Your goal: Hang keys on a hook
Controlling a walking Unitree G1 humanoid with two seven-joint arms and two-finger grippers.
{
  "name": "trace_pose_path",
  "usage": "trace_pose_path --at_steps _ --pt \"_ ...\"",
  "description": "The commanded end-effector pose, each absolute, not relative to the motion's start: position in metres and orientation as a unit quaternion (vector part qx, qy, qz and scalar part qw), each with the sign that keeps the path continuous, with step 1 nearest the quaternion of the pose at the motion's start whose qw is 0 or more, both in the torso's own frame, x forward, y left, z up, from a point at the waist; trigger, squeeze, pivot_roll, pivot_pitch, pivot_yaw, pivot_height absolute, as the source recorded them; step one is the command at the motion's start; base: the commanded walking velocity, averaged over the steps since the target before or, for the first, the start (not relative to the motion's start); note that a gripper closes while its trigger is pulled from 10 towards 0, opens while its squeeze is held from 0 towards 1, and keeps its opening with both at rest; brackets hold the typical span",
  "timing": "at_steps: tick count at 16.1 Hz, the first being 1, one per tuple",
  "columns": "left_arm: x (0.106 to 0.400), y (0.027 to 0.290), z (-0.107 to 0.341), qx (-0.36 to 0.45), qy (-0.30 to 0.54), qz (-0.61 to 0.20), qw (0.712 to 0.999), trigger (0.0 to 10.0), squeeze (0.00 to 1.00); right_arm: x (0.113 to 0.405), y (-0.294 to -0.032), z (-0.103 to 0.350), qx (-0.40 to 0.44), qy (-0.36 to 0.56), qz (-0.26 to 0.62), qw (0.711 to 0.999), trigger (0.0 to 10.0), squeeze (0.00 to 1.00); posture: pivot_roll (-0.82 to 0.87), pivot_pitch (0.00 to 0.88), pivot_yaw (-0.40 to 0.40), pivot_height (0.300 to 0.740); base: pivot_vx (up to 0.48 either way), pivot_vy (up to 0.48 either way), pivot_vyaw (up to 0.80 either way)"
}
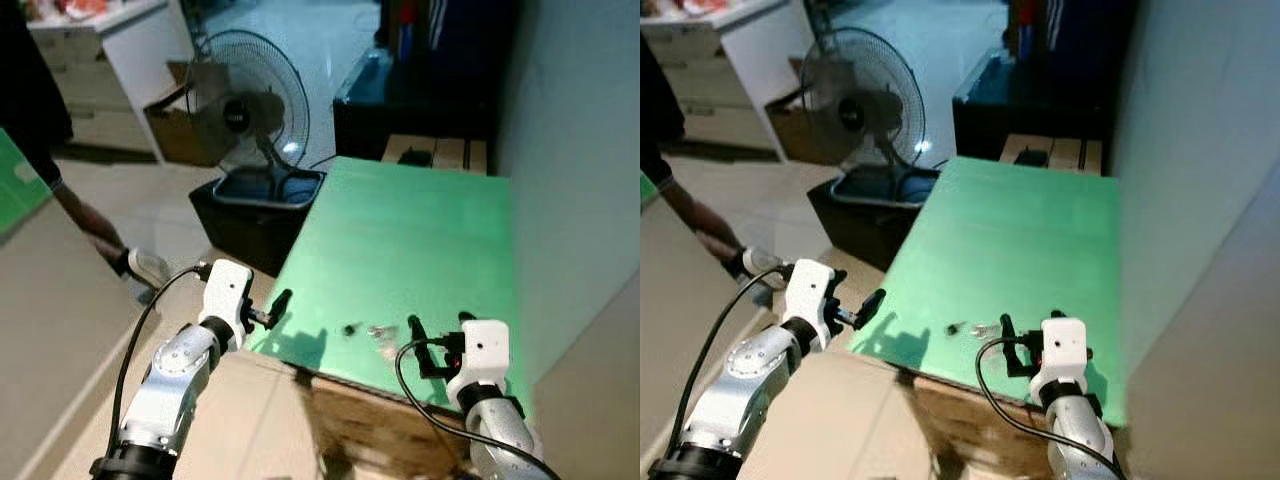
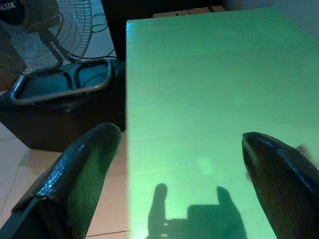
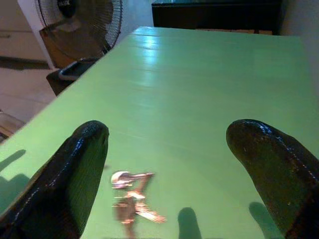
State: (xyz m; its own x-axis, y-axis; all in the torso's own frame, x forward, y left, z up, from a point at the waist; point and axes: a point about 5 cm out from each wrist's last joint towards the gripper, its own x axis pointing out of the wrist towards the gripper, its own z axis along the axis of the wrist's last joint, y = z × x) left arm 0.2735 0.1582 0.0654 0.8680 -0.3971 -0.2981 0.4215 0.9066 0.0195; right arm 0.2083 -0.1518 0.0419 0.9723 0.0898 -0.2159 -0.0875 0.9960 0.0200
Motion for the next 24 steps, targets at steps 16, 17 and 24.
trace_pose_path --at_steps 16,17,24 --pt "0.282 0.155 0.067 0.117 0.135 -0.239 0.954 10.0 0.00 0.209 -0.143 0.044 -0.014 0.096 0.045 0.994 10.0 0.00 -0.11 0.000 0.138 0.727 0.141 0.110 -0.34" --pt "0.281 0.153 0.066 0.108 0.136 -0.241 0.955 10.0 0.00 0.210 -0.144 0.044 -0.014 0.097 0.044 0.994 10.0 0.00 -0.10 0.000 0.139 0.727 0.480 0.000 0.00" --pt "0.283 0.158 0.066 0.108 0.139 -0.229 0.957 10.0 0.00 0.218 -0.147 0.047 -0.027 0.095 0.038 0.994 10.0 0.00 -0.10 0.000 0.146 0.727 0.343 0.000 0.00"
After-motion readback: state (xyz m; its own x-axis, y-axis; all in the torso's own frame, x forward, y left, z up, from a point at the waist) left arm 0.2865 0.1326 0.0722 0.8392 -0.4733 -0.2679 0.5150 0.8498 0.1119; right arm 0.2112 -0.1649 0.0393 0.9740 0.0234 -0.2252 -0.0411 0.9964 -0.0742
